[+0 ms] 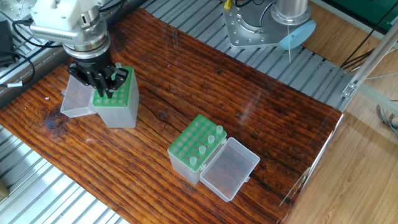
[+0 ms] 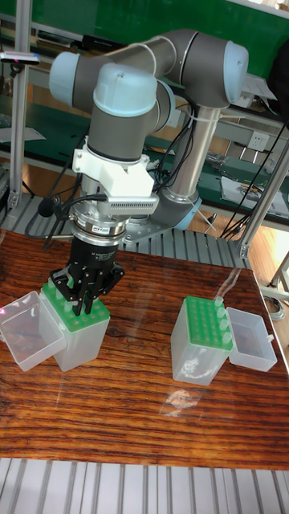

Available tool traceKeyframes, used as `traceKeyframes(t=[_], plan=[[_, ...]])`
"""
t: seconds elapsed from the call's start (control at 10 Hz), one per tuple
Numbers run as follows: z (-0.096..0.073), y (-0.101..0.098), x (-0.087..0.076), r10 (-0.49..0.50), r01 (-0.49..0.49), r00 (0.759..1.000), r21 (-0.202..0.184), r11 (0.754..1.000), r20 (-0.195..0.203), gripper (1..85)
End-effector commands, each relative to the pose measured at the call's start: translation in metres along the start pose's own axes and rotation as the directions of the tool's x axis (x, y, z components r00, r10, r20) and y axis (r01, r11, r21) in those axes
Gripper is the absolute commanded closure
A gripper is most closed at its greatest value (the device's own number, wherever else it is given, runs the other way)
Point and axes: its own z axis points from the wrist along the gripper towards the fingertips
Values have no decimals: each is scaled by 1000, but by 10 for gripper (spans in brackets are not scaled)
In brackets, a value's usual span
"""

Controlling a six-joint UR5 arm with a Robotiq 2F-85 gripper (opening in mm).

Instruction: Transfer all large pipette tips from one holder to another

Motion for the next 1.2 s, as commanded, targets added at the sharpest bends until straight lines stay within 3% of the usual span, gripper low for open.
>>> traceKeyframes(t=[0.0,0.4,1.1], plan=[[-2,2,-2,19,-19,1000,-11,1000,8,730],[-9,4,-1,37,-37,999,-15,999,1,833],[-34,14,-6,54,-54,998,-21,998,-9,847]])
